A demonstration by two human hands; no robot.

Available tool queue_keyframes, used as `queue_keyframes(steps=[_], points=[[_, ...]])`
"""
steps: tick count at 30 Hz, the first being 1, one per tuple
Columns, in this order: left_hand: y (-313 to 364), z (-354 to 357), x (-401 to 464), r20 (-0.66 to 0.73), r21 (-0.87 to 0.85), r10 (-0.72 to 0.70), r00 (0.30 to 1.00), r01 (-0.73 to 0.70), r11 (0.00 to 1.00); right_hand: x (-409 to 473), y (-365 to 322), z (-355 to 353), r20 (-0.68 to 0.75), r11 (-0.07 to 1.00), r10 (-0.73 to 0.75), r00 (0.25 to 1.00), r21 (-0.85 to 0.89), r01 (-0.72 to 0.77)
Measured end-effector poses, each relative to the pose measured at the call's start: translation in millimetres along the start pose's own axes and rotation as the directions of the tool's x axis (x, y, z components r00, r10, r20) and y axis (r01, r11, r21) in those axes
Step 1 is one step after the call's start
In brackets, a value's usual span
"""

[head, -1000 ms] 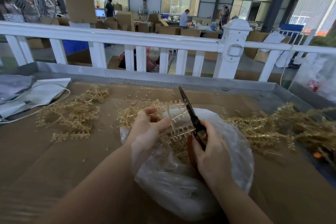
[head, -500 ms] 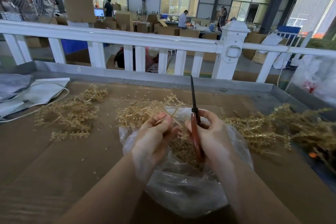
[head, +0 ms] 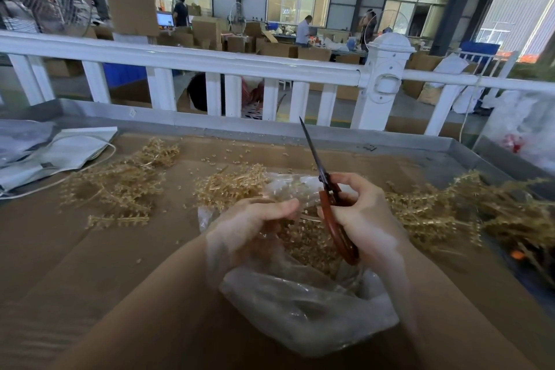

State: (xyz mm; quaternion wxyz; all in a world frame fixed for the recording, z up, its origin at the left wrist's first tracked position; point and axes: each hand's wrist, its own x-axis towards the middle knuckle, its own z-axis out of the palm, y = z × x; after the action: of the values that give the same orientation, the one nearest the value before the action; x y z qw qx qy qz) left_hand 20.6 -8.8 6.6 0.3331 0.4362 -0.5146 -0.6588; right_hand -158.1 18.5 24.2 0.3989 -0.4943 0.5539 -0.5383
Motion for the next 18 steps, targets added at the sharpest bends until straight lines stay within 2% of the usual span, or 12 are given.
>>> queue_keyframes(steps=[2,5,8,10,14,18], points=[[2,2,2,-0.047,-0.008,0.067,0.997,-0.068,0.998,1,0,-1,0.021,1.0,-0.001,1.0,-0.005,0.001],[4,1,4,-0.104,-0.057,0.089,0.991,-0.095,0.994,4,1,-6,0.037,1.0,-0.009,0.999,0.0,0.009],[6,2,2,-0.087,0.062,0.112,0.99,-0.107,0.992,7,1,-10,0.05,1.0,-0.026,0.998,-0.013,0.026],[8,3,1,-0.075,0.081,0.102,0.992,-0.095,0.992,8,1,-11,0.072,1.0,-0.028,0.997,-0.008,0.028],[9,8,0,0.035,-0.034,0.038,0.999,-0.036,0.999,8,2,-7,0.084,0.998,-0.055,0.995,-0.008,0.056],[-2,19,2,0.022,-0.192,-0.034,0.999,0.037,0.981,7,8,-1,0.049,0.999,-0.04,0.998,0.031,0.038]])
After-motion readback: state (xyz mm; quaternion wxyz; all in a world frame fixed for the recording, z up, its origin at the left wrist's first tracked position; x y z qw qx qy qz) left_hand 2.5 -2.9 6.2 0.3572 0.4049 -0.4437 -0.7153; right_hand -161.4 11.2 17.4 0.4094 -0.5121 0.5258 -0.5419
